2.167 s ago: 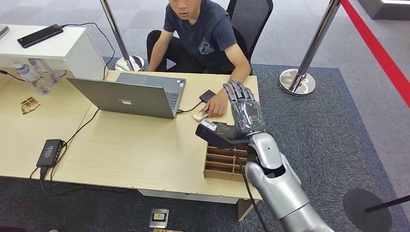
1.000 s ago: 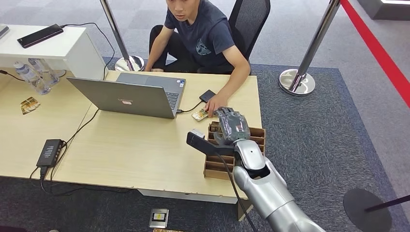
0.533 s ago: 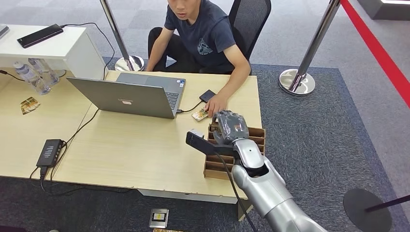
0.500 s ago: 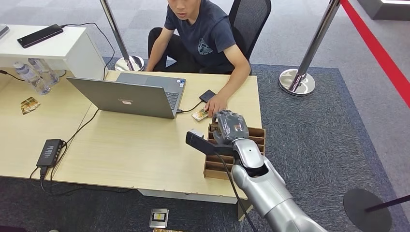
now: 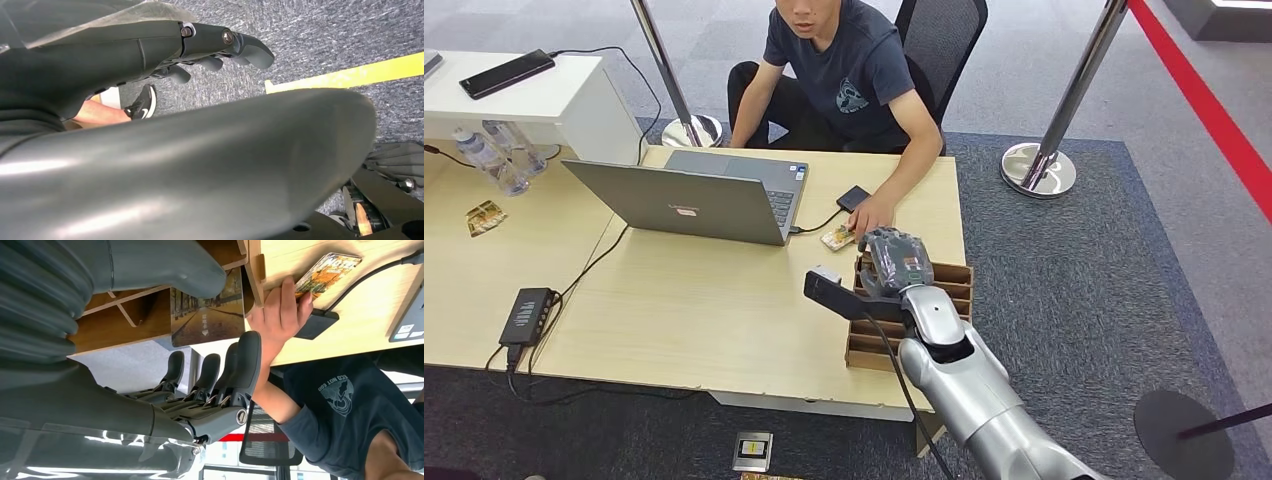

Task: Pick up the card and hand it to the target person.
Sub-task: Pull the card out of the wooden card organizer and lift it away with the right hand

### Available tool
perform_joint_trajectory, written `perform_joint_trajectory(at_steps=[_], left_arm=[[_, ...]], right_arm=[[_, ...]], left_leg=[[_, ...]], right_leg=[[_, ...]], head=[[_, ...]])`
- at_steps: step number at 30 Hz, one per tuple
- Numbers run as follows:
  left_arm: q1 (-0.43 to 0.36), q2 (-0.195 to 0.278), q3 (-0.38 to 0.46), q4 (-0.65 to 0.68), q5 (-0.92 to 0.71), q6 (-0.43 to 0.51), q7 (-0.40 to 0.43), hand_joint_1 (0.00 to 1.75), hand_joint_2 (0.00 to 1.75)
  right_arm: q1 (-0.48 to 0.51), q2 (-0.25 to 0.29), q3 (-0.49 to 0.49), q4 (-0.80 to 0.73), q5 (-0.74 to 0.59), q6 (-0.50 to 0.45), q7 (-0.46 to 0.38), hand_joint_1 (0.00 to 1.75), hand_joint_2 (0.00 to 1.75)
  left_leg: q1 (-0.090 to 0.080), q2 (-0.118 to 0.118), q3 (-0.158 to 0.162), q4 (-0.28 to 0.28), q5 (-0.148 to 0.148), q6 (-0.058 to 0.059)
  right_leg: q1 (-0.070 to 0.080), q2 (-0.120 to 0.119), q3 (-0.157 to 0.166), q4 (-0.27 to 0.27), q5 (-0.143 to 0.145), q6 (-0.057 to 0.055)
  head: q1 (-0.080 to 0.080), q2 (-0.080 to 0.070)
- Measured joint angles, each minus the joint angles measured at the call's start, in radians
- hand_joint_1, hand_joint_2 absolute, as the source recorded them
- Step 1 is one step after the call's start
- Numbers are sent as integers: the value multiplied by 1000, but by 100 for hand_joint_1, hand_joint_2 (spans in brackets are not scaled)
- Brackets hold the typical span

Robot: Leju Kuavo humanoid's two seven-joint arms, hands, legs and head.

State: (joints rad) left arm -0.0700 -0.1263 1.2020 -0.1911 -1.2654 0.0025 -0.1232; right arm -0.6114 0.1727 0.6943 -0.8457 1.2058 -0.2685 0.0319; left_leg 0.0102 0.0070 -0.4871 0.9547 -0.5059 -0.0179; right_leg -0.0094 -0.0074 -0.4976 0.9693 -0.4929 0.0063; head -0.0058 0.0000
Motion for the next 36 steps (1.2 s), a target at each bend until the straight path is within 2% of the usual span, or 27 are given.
perform_joint_trajectory(at_steps=[20,36], left_arm=[[3,0,0,0,-2,3,2,0,0],[2,0,1,1,-6,15,5,0,0]], right_arm=[[-12,-15,-40,-55,-16,-16,-13,64,175],[-16,-11,-43,46,-32,-46,-29,69,175]], left_leg=[[0,0,0,0,0,0],[0,0,0,0,0,0]], right_leg=[[0,0,0,0,0,0],[0,0,0,0,0,0]], head=[[0,0],[0,0]])
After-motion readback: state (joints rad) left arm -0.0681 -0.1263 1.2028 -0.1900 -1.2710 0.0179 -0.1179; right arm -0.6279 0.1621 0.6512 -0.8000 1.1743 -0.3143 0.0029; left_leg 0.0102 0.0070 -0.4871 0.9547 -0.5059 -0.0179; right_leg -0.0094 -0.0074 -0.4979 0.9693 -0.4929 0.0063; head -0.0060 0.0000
